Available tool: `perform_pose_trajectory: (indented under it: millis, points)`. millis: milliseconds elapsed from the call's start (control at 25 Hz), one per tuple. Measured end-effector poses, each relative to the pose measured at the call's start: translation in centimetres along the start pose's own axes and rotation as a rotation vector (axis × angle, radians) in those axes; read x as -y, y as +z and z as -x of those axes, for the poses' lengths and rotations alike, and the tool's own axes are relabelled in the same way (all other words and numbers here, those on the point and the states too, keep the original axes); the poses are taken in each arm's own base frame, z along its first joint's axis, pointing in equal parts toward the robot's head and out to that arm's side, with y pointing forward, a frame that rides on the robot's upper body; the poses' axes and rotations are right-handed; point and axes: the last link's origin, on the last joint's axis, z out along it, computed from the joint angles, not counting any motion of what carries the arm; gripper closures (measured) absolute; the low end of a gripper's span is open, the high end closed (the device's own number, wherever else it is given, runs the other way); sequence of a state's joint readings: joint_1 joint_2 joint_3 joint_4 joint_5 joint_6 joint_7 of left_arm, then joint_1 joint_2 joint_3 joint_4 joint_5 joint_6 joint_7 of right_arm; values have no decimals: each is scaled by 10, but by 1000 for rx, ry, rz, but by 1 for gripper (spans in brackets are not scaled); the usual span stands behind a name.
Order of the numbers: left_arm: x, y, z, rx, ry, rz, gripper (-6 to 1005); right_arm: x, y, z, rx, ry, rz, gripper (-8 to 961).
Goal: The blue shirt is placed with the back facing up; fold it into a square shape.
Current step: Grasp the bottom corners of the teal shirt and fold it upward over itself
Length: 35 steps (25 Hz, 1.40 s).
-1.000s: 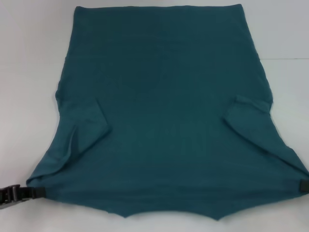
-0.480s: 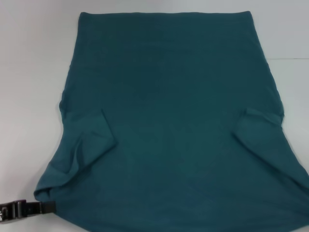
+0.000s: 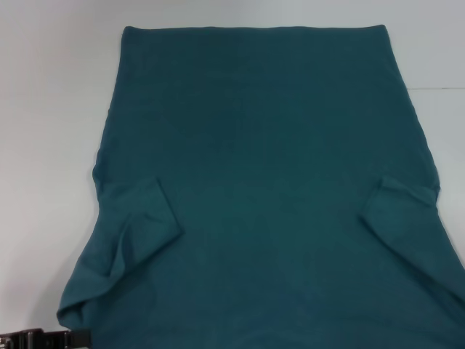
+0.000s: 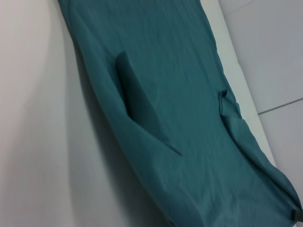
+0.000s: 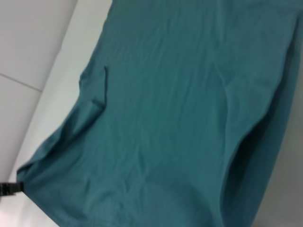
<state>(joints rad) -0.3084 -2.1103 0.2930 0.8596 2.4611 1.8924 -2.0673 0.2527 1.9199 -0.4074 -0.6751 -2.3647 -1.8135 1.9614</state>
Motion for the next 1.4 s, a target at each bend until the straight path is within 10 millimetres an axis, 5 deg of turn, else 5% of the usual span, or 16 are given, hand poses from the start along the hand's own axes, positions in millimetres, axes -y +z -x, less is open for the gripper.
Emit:
perform_pose_trajectory:
  millis: [480,720,1080,1400]
  points:
    - [0,-8,-1,-14,-6,1,989,0,-3,12,5,-29,-8,912]
    - [-8,-6,-54,-69,77,-8,989,-3,2,44,87,-79,-13,908]
    - [-28,50,-156,-233,177,-37,988,-10,31,113,244,-158,-67,901]
    - [-34,71,-199,-400,236,-114,988,-6,69,165,335,-226,-206,895]
